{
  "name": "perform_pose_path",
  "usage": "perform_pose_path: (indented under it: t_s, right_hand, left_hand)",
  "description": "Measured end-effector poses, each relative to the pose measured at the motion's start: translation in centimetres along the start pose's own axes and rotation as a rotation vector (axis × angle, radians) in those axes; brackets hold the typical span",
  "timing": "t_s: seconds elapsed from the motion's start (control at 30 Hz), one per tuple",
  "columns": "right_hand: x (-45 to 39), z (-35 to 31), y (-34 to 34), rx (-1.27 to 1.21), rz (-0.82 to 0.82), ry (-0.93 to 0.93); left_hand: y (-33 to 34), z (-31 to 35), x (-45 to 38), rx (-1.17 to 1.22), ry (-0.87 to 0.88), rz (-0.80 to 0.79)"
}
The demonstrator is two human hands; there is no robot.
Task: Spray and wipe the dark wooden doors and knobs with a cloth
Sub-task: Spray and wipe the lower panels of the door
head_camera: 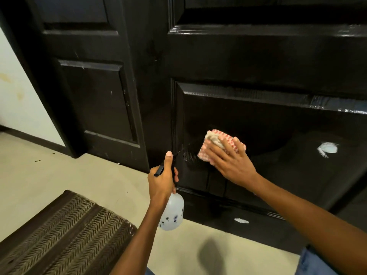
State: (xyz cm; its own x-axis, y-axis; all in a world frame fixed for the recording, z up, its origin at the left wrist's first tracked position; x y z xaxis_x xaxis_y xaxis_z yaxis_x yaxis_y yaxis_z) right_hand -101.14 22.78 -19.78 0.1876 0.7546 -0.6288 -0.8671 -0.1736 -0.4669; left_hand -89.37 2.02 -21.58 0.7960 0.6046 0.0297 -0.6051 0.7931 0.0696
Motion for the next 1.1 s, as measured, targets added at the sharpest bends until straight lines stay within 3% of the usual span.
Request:
perform_pose_path:
  t_s: [0.13, 0.43, 0.7, 0.9, 1.03, 1.1]
  right_hand:
    - [4.2, -3.5, 2.1, -0.028, -0.091, -0.222]
    - [1.3, -9.2, 5.0, -0.092, -0.265, -0.301]
    - [-0.7, -6.9, 3.7, -0.040, -0.171, -0.101]
    - [-9.1, -6.1, 1.2, -0.070, 0.011, 0.102]
    - [-9.9, -9.0, 3.0, -0.076, 0.005, 0.025]
    - [-7.2, -12.1, 5.3, -0.077, -0.119, -0.132]
  left_hand:
    - [-0.1, -0.9, 0.3, 0.005, -0.017, 0.001]
    - [-2.3, -3.0, 0.8, -0.045, -0.105, 0.103]
    - [-3.8, -4.3, 0.7, -0.035, -0.097, 0.149]
    - [-4.9, -4.8, 0.4, -0.013, -0.053, 0.196]
    - [-4.8, -5.4, -0.2, -0.004, -0.047, 0.205]
    - [-4.8, -6.0, -0.5, -0.006, -0.049, 0.208]
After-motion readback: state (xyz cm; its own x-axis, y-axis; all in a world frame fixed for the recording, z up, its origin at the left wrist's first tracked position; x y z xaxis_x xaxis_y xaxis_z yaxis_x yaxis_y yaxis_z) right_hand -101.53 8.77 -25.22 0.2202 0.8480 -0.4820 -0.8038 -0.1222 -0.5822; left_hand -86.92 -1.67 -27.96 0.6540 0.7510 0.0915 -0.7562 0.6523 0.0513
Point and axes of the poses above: each hand's wrist, its own x-axis away from the middle knuckle, its own y-axis out of the palm, z = x × y, the point moved 8 cm from there along -x, towards the middle knuckle, and after that the axes turned 2 degrees about x, right-handed, at the moved point
